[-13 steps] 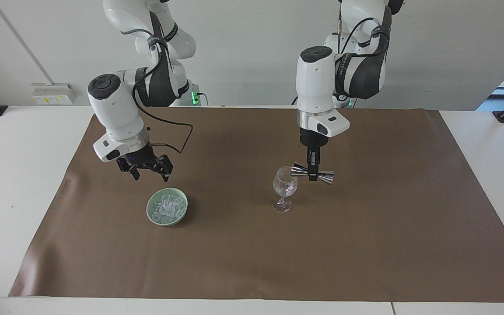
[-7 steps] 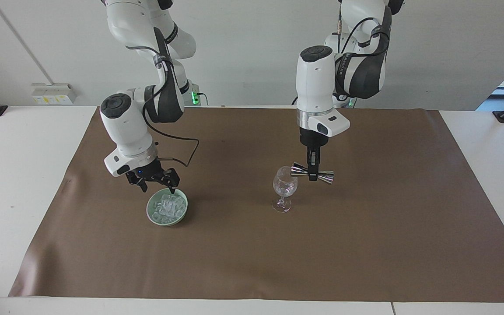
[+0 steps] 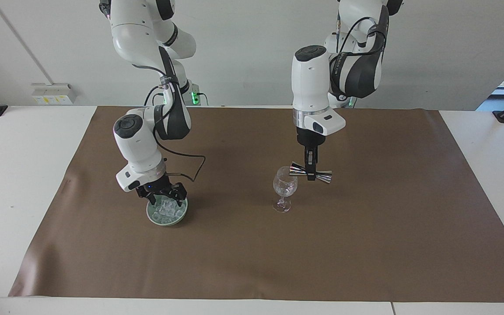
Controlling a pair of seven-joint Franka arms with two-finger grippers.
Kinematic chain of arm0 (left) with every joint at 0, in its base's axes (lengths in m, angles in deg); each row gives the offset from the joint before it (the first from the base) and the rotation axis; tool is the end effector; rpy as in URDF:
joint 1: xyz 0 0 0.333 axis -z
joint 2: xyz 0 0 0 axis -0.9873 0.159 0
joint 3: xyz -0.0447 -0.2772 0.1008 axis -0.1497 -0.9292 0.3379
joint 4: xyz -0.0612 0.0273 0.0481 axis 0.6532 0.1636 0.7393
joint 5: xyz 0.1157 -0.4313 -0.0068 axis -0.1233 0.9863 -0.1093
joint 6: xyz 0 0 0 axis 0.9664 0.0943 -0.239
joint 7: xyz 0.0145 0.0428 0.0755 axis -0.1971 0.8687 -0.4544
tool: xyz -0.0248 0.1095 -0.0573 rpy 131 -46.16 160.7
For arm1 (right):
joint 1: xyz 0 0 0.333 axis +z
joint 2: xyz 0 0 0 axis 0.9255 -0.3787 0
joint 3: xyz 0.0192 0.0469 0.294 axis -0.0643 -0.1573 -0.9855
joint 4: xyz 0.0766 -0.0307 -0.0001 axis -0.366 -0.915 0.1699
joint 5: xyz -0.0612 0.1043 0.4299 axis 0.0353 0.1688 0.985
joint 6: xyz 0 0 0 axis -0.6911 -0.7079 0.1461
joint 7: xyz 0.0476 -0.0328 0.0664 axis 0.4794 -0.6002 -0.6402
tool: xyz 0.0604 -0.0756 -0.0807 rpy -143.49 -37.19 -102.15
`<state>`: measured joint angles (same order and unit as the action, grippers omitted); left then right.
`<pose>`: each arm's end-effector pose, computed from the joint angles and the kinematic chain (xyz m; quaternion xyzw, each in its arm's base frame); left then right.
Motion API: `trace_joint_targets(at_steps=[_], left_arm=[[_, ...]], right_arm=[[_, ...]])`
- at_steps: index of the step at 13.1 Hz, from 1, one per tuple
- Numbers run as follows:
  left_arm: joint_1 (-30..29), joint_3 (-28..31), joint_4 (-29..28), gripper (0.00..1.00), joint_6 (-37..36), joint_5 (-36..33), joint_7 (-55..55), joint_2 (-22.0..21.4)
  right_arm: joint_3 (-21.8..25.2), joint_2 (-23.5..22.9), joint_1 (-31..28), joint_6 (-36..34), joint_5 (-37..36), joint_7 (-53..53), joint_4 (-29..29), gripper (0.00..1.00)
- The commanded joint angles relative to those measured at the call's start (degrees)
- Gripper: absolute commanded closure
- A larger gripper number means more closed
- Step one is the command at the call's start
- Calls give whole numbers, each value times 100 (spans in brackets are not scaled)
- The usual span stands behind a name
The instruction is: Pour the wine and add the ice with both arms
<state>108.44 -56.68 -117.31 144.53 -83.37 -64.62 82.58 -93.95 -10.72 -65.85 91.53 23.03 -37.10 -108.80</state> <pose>0.6067 -0.3575 0.4463 0.7807 0.5920 0.1854 0.0753 0.6816 0.0737 0.2705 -0.9955 0.0571 -0.0696 0.0296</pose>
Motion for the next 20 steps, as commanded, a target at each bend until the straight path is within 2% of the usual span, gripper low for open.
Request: trace_joint_targets(at_steps=[1, 2, 4, 8, 10, 14, 17, 20], left_arm=[[132, 96, 135, 100, -154, -188, -131, 59], [132, 96, 135, 100, -154, -197, -131, 59], [150, 105, 135, 100, -172, -232, -166, 68], [176, 96, 196, 100, -268, -426, -210, 68], [167, 96, 214, 100, -268, -408, -210, 102], [36, 87, 232, 100, -163, -102, -114, 24], [-201, 122, 240, 100, -172, 758, 289, -108], [-596, 122, 188, 100, -233, 1733, 729, -266]], right_arm=[[-1, 38, -14, 60, -24, 131, -31, 14], [-1, 38, -32, 60, -24, 130, -31, 25], [-1, 38, -32, 52, -24, 130, -31, 41], [-1, 38, -41, 52, -33, 130, -31, 64], [-1, 38, -41, 43, -24, 130, -31, 90], [-1, 29, -41, 34, -42, 130, 31, 99], [8, 29, -32, 17, -120, 122, 118, 100], [-1, 90, -50, -325, -130, 95, 521, 100]])
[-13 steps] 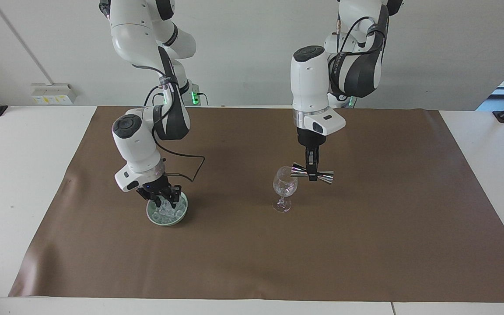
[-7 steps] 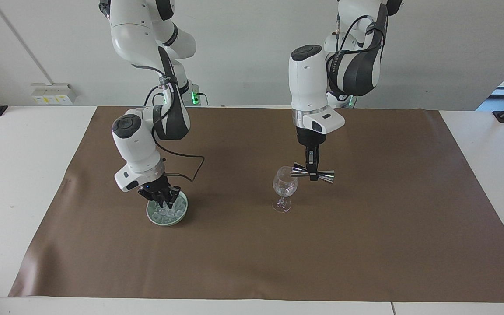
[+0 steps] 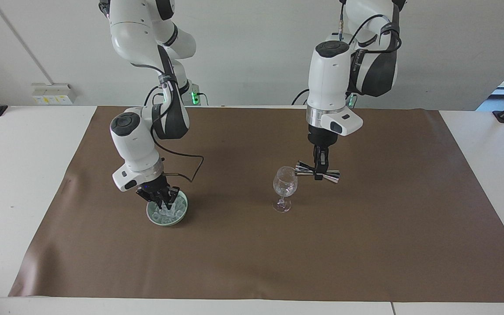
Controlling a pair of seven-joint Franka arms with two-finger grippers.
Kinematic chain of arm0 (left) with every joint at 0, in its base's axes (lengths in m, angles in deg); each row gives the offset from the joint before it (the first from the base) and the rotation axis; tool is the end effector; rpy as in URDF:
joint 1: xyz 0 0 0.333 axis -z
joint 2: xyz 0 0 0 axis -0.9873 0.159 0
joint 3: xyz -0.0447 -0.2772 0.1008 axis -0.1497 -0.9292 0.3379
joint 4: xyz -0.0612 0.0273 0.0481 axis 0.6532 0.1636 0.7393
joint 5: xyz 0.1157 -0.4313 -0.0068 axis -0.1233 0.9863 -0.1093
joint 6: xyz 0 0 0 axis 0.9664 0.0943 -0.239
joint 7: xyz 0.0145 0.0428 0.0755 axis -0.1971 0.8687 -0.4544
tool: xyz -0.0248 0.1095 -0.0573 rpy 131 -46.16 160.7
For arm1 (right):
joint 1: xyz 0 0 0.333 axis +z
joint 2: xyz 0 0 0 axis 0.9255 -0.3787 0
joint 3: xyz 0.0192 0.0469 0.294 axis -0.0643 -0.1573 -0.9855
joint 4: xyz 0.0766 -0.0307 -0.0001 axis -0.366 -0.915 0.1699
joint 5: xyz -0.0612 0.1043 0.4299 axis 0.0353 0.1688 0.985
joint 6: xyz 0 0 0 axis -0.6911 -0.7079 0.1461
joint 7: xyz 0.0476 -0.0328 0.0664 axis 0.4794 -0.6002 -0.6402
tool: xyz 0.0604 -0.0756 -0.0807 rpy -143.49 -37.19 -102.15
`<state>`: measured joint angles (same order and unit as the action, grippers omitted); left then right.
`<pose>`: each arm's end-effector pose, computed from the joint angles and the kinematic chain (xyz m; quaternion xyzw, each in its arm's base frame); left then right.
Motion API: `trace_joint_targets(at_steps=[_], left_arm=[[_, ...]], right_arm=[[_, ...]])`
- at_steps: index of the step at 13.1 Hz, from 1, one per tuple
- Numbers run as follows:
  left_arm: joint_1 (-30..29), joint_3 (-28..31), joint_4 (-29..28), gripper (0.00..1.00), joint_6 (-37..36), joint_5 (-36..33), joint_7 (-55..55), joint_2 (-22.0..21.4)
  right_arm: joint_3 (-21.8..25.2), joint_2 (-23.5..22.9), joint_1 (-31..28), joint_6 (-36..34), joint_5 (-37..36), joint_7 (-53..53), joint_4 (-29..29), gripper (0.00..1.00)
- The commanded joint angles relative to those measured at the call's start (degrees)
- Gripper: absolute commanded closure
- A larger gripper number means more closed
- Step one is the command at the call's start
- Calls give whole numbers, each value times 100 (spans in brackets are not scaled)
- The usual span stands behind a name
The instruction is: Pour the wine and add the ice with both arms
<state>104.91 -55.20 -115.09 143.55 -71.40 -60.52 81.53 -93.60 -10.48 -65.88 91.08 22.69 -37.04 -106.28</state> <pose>0.6307 -0.3143 0.4760 0.7516 0.6400 0.1148 0.1106 0.6947 0.0699 0.2949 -0.9938 0.0587 -0.0900 0.0291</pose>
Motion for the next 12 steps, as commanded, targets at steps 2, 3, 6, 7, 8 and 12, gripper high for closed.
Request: trace_joint_targets(at_steps=[2, 3, 6, 7, 8, 12], left_arm=[[-541, -17, -34, 100, -196, 1379, 758, -187], [-673, -17, -61, 100, -292, 1679, 986, -214], [-1208, -26, -166, 100, -486, 2654, 1891, -231], [-1428, -26, -245, 100, -547, 3101, 2268, -240], [-1578, -17, -315, 100, -652, 3480, 2611, -249], [-2368, -17, -649, 100, -1214, 4791, 3824, -188]], right_arm=[[-36, 93, 6, -525, -96, 116, 587, 100], [-44, 136, 7, -605, -87, 117, 692, 100], [-62, 268, 278, -869, 1, 317, 1027, 100], [-53, 364, 445, -878, -51, 623, 1045, 100], [-53, 383, 629, -913, -60, 757, 1141, 100], [-62, 374, 1341, -1001, -25, 1267, 1318, 100]])
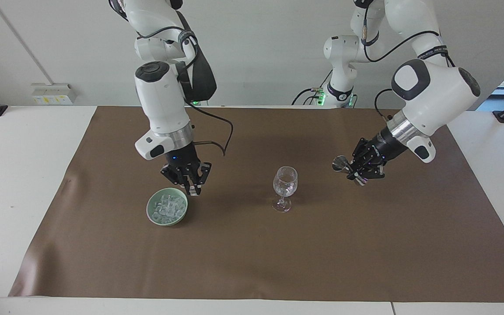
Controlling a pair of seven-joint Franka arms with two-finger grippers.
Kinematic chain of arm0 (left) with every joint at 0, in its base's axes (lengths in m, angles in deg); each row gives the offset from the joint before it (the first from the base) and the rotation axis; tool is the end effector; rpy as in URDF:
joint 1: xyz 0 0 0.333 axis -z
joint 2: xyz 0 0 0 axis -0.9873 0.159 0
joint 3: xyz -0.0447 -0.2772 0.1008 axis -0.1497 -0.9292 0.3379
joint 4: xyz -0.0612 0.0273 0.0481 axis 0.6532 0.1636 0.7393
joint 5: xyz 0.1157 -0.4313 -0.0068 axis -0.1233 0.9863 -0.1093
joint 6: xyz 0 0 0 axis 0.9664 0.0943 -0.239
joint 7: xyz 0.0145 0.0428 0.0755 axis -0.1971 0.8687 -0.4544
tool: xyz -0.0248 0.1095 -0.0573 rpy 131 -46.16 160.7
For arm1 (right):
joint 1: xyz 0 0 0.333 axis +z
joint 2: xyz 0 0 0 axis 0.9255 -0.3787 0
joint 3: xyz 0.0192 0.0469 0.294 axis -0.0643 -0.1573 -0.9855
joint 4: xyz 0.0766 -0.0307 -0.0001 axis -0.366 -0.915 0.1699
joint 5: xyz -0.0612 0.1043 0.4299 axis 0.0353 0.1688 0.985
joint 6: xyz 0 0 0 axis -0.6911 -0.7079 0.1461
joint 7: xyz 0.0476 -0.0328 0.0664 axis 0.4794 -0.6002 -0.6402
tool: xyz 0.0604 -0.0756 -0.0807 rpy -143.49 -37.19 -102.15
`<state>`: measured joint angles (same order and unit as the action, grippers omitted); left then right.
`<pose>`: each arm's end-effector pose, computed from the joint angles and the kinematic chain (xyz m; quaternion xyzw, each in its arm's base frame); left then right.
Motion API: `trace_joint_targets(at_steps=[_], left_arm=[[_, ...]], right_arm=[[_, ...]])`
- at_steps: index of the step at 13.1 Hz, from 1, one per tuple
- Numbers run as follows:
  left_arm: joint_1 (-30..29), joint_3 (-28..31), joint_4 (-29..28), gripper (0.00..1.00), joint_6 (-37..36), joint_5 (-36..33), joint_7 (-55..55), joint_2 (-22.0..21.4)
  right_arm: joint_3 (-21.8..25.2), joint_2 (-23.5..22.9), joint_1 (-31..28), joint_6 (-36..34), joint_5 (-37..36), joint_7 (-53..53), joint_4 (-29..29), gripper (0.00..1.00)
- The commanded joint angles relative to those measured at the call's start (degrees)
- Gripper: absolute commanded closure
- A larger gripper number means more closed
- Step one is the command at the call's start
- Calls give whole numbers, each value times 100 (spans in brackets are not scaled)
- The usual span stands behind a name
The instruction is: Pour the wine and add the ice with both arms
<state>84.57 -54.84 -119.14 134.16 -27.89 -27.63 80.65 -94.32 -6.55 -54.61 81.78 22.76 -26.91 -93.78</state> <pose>0.6681 -0.1244 0.4428 0.7087 0.6473 -0.1659 0.2262 0.6940 0.2193 0.4440 -0.9869 0.0421 -0.1406 0.0673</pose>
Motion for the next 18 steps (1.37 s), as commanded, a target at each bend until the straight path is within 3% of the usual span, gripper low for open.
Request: trace_joint_targets(at_steps=[1, 7, 9, 18], left_arm=[[-502, -53, -322, 100, -399, 590, 799, -64], [-1452, -62, -507, 100, -919, 1478, 2005, 515], [-1515, -53, -604, 100, -884, 1672, 2129, 560], [-1980, -70, -754, 100, -1016, 2376, 2779, 1272]], right_arm=[[19, -19, 459, -63, -41, 402, 76, 100], [11, -379, 1331, 295, -129, 2397, 1103, 100], [11, -388, 1419, 752, -102, 2784, 1096, 100], [-121, -336, 1692, 667, 56, 2856, 807, 100]])
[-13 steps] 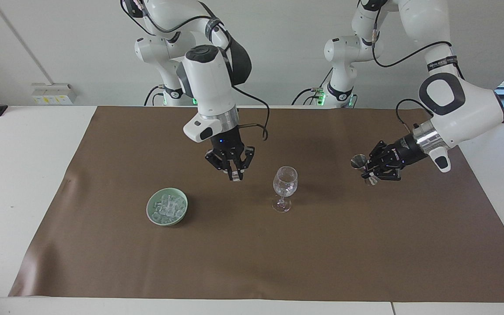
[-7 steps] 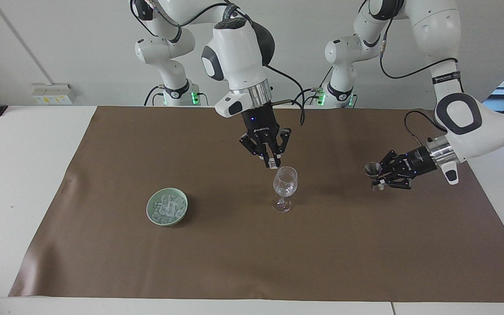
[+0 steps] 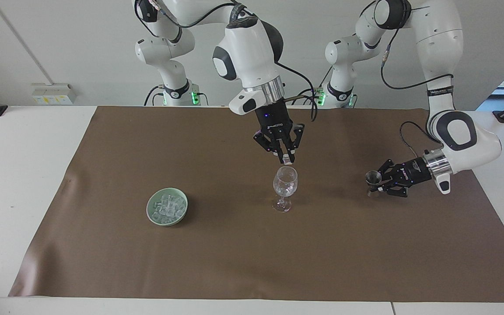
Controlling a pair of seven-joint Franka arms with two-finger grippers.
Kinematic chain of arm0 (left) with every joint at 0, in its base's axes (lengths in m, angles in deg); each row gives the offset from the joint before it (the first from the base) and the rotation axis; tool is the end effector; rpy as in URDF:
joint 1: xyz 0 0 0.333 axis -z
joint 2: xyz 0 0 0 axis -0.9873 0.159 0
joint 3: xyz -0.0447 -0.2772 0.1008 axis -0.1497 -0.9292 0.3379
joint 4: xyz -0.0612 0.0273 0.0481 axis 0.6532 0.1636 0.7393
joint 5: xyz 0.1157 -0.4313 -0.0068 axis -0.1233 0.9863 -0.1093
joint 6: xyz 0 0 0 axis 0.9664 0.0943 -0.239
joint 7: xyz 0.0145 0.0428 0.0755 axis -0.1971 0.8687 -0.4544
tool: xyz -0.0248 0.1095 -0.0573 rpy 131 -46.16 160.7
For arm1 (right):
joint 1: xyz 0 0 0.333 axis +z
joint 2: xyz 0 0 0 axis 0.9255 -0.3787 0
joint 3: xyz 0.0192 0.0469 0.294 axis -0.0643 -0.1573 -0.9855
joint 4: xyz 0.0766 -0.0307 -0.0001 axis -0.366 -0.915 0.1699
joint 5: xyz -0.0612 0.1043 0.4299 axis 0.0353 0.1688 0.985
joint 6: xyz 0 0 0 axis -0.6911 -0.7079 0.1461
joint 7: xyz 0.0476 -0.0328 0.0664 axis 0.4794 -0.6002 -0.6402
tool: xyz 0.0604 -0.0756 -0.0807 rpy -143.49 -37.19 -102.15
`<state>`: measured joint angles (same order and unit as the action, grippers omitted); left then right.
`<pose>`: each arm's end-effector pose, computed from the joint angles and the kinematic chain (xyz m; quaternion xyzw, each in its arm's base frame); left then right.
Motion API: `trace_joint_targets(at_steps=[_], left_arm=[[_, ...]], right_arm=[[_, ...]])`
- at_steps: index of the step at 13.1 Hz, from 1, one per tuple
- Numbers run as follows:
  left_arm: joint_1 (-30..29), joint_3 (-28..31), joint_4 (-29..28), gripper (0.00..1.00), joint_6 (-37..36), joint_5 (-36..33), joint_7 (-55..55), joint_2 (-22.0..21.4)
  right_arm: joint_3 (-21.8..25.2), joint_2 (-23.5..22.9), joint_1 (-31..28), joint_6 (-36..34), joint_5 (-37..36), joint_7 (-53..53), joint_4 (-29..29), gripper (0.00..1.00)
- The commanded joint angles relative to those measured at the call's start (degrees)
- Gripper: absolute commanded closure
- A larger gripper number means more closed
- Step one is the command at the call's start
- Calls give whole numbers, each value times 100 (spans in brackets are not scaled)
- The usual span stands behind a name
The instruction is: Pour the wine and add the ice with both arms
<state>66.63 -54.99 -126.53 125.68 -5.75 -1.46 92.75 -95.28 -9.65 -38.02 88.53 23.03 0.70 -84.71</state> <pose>0.6472 0.0417 0.2564 0.6174 0.6308 -0.3271 0.3375 0.6272 0.4345 0.5108 -0.9555 0.1302 -0.1799 0.1943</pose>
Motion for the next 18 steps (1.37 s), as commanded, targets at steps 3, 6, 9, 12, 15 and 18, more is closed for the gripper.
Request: trace_joint_targets(at_steps=[3, 6, 9, 12, 15, 18], left_arm=[[-361, -56, -15, 100, -220, 389, 162, 184], [-590, -91, -15, 100, -281, 530, 171, 377], [-670, -91, -94, 100, -334, 759, 179, 431], [-679, -82, -314, 100, -326, 1163, 407, 431], [-714, -82, -323, 100, -326, 1181, 460, 431], [-714, -82, -323, 100, -308, 1190, 742, 448]], right_arm=[[-25, -60, 25, 44, 11, 8, -313, 100], [-25, -139, 7, 79, 20, -169, -365, 100], [-25, -245, 16, 115, 11, -169, -357, 100], [-25, -420, 68, 325, -50, -116, -357, 100], [-16, -465, 60, 396, -68, -116, -357, 100], [-25, -465, 60, 396, -77, -116, -348, 100]])
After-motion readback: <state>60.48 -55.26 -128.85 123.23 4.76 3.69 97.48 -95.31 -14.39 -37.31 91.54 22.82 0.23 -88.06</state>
